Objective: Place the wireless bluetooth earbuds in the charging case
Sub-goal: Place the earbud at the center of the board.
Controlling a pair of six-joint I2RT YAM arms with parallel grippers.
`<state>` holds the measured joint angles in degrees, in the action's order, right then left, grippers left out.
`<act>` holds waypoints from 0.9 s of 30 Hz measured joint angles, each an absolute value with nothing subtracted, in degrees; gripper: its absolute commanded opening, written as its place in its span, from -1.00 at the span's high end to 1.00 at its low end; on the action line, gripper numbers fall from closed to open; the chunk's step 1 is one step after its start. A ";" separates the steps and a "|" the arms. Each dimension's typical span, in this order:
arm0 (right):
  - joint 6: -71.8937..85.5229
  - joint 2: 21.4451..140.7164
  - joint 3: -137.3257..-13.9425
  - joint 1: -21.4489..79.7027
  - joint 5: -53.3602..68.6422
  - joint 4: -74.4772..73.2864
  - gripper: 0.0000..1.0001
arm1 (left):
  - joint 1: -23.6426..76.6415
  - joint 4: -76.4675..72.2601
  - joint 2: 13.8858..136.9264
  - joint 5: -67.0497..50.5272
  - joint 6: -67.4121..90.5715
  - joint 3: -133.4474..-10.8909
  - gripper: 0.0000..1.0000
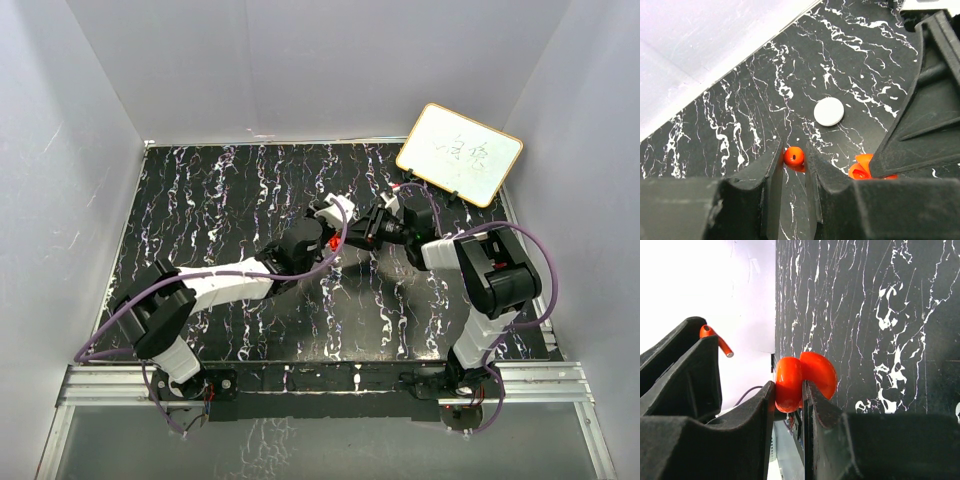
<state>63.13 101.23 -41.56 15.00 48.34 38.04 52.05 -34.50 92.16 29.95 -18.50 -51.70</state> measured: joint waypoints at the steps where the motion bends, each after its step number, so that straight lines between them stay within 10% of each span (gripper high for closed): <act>1: 63.40 101.49 -41.56 15.07 48.34 38.09 1.00 | 52.31 -35.62 92.16 30.20 -19.11 -51.35 1.00; 27: 72.12 102.87 -39.77 15.42 52.29 51.33 1.00 | 53.87 -55.79 91.92 23.97 -27.44 -39.48 1.00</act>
<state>72.12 102.87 -39.77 15.42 52.29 51.33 53.87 -55.79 91.92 23.97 -27.44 -39.48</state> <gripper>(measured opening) 0.227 0.194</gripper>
